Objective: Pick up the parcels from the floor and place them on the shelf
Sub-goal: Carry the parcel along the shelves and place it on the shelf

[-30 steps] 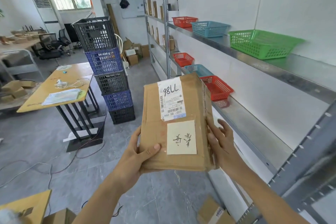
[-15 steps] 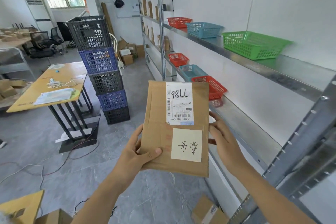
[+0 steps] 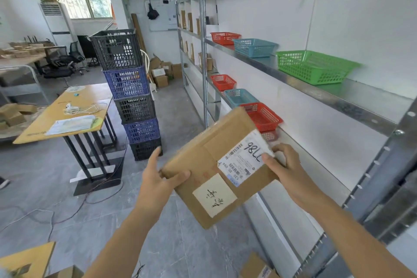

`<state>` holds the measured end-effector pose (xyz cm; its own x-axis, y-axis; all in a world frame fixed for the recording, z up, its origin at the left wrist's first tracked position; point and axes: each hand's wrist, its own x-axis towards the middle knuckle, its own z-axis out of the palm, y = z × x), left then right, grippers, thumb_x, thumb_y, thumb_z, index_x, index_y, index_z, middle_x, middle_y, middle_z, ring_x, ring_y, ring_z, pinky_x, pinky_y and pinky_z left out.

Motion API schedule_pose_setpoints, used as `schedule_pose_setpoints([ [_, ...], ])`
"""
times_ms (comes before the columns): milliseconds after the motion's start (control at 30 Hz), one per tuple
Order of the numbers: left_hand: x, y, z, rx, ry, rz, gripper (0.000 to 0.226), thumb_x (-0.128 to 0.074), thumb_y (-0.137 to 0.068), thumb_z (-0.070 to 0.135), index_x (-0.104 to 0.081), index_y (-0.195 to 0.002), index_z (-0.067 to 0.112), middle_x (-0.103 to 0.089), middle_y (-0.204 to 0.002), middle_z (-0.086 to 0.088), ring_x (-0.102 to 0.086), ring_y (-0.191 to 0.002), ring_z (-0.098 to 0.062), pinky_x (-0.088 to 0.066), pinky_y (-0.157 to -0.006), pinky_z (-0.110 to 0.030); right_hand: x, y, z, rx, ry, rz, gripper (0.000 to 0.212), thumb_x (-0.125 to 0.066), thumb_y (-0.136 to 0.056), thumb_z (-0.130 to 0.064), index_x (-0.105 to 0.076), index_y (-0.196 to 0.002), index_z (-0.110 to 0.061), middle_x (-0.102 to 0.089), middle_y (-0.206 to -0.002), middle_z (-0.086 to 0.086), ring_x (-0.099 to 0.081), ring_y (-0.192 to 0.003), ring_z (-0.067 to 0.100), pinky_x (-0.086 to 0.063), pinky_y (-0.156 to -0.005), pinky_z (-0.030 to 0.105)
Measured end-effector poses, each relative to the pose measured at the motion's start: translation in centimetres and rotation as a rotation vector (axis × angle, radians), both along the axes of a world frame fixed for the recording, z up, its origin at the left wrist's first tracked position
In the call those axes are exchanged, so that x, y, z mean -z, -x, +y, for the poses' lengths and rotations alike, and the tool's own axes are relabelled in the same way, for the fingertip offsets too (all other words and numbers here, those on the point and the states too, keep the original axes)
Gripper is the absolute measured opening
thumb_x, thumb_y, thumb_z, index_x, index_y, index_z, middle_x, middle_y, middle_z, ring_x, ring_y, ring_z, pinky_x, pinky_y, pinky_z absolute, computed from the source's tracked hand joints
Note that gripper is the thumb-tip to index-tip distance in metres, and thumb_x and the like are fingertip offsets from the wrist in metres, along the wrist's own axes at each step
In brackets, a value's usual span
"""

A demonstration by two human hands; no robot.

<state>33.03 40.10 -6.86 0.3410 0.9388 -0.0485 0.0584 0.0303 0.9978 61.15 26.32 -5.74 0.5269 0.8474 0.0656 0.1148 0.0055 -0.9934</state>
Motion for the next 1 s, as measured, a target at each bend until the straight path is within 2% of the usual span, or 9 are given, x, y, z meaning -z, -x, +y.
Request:
schedule_pose_setpoints([
  [100, 0.4, -1.2, -0.5, -0.091, 0.149, -0.085, 0.077, -0.090, -0.069, 0.046, -0.066, -0.134, 0.010, -0.076, -0.126, -0.010, -0.074, -0.111, -0.028, -0.057, -0.102, -0.047, 1.1, 0.4, -0.3, 0.000, 0.113, -0.142, 0.025, -0.066, -0.096, -0.042, -0.054, -0.116, -0.034, -0.066, -0.129, 0.002, -0.065, -0.111, 0.012, -0.054, -0.101, 0.047],
  [167, 1.0, -1.8, -0.8, -0.076, 0.211, -0.021, 0.041, -0.072, -0.094, 0.041, -0.068, -0.129, 0.022, -0.079, -0.120, -0.007, -0.074, -0.107, -0.027, -0.057, -0.099, -0.053, 1.1, 0.9, -0.6, -0.035, 0.165, -0.242, 0.041, -0.060, -0.099, -0.046, -0.049, -0.138, -0.045, -0.065, -0.133, -0.012, -0.061, -0.122, 0.008, -0.056, -0.102, 0.042],
  [267, 1.3, -1.6, -1.2, 0.037, 0.361, 0.024, 0.022, -0.047, -0.105, 0.054, -0.056, -0.126, 0.052, -0.076, -0.122, 0.005, -0.072, -0.112, -0.027, -0.059, -0.084, -0.056, 0.3, 1.5, -1.1, -0.191, 0.298, -0.340, 0.052, -0.044, -0.107, -0.042, -0.026, -0.155, -0.052, -0.057, -0.136, -0.023, -0.054, -0.122, 0.005, -0.049, -0.086, 0.009],
  [367, 2.0, -0.8, -1.0, 0.120, 0.442, 0.049, 0.034, -0.035, -0.105, 0.061, -0.044, -0.138, 0.061, -0.076, -0.127, 0.001, -0.075, -0.110, -0.035, -0.061, -0.063, -0.053, 0.7, 1.7, -1.3, -0.259, 0.328, -0.341, 0.050, -0.039, -0.109, -0.040, -0.015, -0.148, -0.061, -0.052, -0.127, -0.040, -0.055, -0.119, -0.003, -0.040, -0.076, -0.002],
  [500, 2.5, -0.1, -1.3, 0.155, 0.459, 0.078, 0.039, -0.035, -0.103, 0.064, -0.040, -0.141, 0.060, -0.073, -0.130, 0.003, -0.071, -0.114, -0.034, -0.061, -0.080, -0.070, 1.0, 2.3, -1.4, -0.245, 0.245, -0.193, 0.043, -0.039, -0.111, -0.029, -0.028, -0.129, -0.066, -0.056, -0.119, -0.046, -0.055, -0.102, -0.034, -0.045, -0.077, -0.004],
  [633, 2.4, 0.1, -1.6, 0.153, 0.441, 0.072, 0.042, -0.035, -0.104, 0.063, -0.041, -0.145, 0.057, -0.072, -0.130, 0.006, -0.070, -0.115, -0.028, -0.060, -0.086, -0.069, 1.1, 2.4, -1.1, -0.275, 0.212, -0.181, 0.043, -0.042, -0.110, -0.027, -0.034, -0.126, -0.066, -0.059, -0.103, -0.060, -0.056, -0.100, -0.033, -0.048, -0.080, -0.002],
  [800, 0.0, -0.3, -1.2, 0.140, 0.319, 0.107, 0.032, -0.039, -0.105, 0.059, -0.045, -0.135, 0.067, -0.069, -0.131, 0.014, -0.068, -0.114, -0.018, -0.060, -0.090, -0.064, 1.2, 1.2, -0.3, -0.080, 0.070, -0.121, 0.034, -0.070, -0.096, -0.029, -0.057, -0.125, -0.042, -0.064, -0.138, -0.022, -0.060, -0.127, -0.005, -0.055, -0.104, 0.032],
  [900, -3.6, -0.8, -0.5, 0.160, 0.127, 0.185, 0.034, -0.044, -0.107, 0.052, -0.044, -0.130, 0.076, -0.072, -0.128, 0.018, -0.068, -0.113, -0.011, -0.059, -0.091, -0.049, 0.1, 0.5, 0.4, 0.030, -0.065, 0.004, 0.041, -0.079, -0.088, -0.013, -0.050, -0.115, -0.022, -0.062, -0.138, 0.013, -0.067, -0.124, 0.031, -0.062, -0.086, 0.044],
  [1000, -7.9, -1.1, 0.3, 0.186, -0.161, 0.223, 0.040, -0.056, -0.104, 0.044, -0.050, -0.120, 0.080, -0.070, -0.138, 0.011, -0.068, -0.121, -0.016, -0.055, -0.104, -0.045, -2.3, -0.5, 0.2, 0.054, -0.167, 0.109, 0.065, -0.081, -0.082, -0.013, -0.043, -0.124, -0.044, -0.057, -0.139, 0.011, -0.068, -0.118, 0.036, -0.066, -0.069, 0.045],
])
